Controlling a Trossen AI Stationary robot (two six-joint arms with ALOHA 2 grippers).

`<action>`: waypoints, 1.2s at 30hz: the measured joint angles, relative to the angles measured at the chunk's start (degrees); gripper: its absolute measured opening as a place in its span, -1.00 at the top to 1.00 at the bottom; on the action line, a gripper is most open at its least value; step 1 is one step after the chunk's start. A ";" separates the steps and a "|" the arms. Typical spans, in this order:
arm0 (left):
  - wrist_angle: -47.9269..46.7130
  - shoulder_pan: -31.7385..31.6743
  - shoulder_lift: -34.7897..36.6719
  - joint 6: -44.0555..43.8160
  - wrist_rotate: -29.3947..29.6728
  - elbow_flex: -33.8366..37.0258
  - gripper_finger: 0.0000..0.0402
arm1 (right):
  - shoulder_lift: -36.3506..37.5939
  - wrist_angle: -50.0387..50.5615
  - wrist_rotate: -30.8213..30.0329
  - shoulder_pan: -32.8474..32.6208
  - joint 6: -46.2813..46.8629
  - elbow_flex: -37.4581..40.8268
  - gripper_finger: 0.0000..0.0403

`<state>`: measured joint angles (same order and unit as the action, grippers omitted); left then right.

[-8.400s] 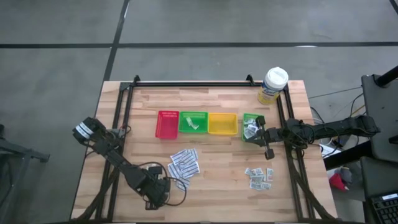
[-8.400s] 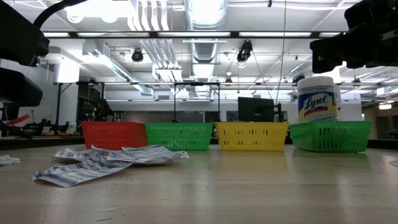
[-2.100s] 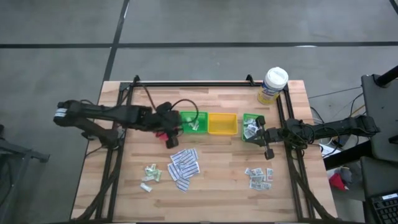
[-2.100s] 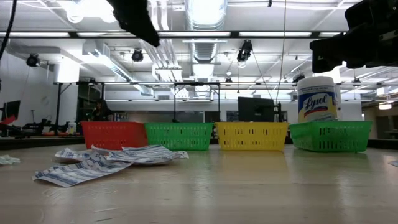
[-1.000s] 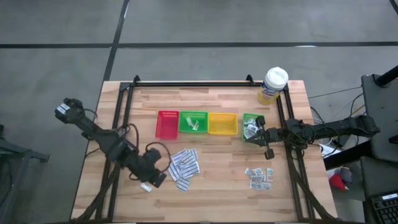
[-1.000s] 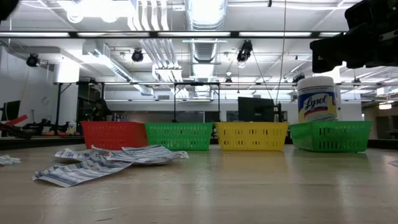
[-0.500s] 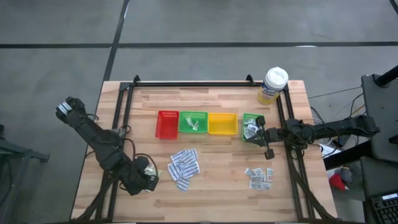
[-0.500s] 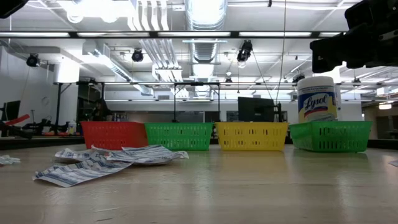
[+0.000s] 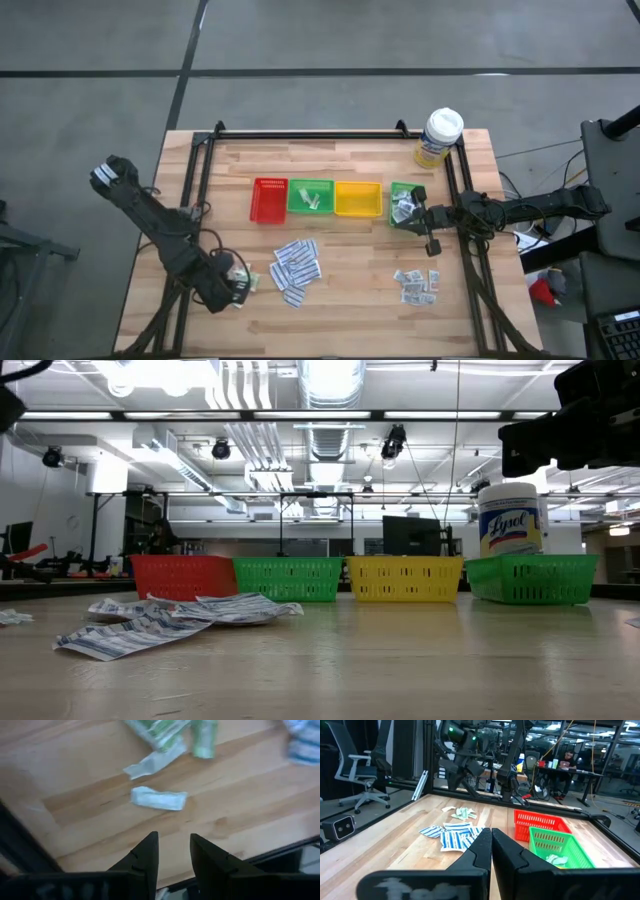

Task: Pick & Place First Aid Supplies
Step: Put the green bandage into the left green bin

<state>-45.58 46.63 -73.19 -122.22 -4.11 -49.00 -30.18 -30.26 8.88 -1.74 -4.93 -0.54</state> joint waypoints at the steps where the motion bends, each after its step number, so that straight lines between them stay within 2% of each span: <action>1: 0.07 0.20 0.00 -0.05 -0.60 0.54 0.47 | 0.00 -0.02 0.01 0.02 0.00 0.00 0.96; 9: 4.88 1.67 -0.12 -1.11 -1.27 4.17 0.47 | -0.02 -0.02 0.02 0.02 0.00 0.00 0.96; 16: 7.69 2.29 -5.05 0.86 -1.30 4.47 0.47 | -0.04 -0.02 0.02 0.00 -0.02 0.00 0.96; 23: 7.94 2.29 -9.18 3.25 -1.27 3.78 0.47 | -0.04 -0.02 0.02 0.00 0.26 0.00 0.96; 36: 4.44 2.27 -12.01 3.33 -1.91 3.72 0.50 | -0.02 -0.02 0.02 0.00 0.46 0.00 0.96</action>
<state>-41.14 48.90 -85.19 -118.89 -6.03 -45.28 -30.20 -30.28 8.91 -1.74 -4.47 -0.54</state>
